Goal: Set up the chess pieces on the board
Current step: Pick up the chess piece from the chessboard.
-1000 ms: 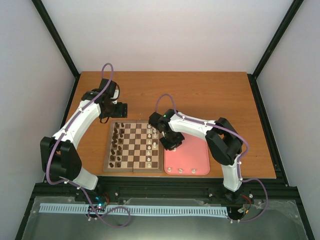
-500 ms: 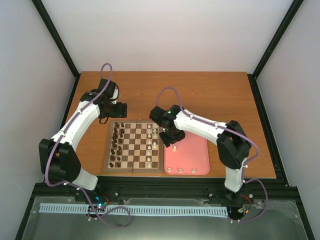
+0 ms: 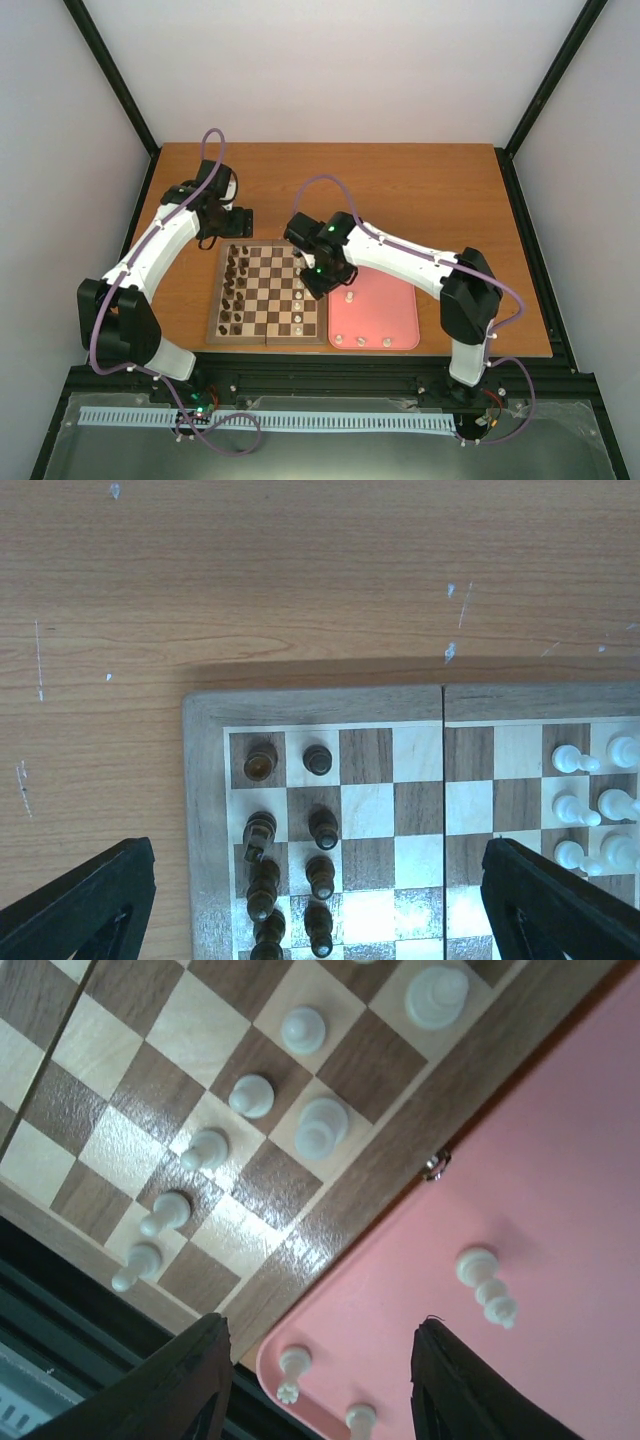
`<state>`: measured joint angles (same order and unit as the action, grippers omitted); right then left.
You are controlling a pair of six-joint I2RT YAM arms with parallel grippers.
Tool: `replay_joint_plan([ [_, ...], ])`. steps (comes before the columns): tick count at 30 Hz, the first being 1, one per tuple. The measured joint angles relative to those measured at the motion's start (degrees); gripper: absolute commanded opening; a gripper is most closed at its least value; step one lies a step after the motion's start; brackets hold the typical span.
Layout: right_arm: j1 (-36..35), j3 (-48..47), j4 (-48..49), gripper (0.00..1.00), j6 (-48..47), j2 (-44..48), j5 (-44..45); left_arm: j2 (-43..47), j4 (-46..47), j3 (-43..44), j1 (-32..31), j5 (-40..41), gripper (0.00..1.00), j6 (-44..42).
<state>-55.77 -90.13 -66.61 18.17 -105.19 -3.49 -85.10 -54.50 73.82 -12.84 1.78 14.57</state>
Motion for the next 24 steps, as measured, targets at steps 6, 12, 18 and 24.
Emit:
replay_joint_plan([
  [6, 0.2, -4.0, 1.0, 0.45, -1.8, -5.0, -0.5, 0.0, 0.0, -0.3, 0.0, 0.2, 1.0, 0.0],
  [12, 1.2, -5.2, 2.7, 0.42, -3.0, -8.6, -1.9, 0.0, -0.1, -0.3, 0.0, 0.6, 1.0, 0.0],
  [18, 1.8, -6.9, 3.3, 0.36, -4.3, -10.8, -2.6, 0.0, -0.5, -0.3, 0.0, 1.1, 1.0, 0.0],
  [24, 2.0, -7.9, 3.4, 0.29, -5.3, -12.2, -3.0, 0.0, -0.7, -0.3, 0.0, 1.6, 1.0, 0.0],
])
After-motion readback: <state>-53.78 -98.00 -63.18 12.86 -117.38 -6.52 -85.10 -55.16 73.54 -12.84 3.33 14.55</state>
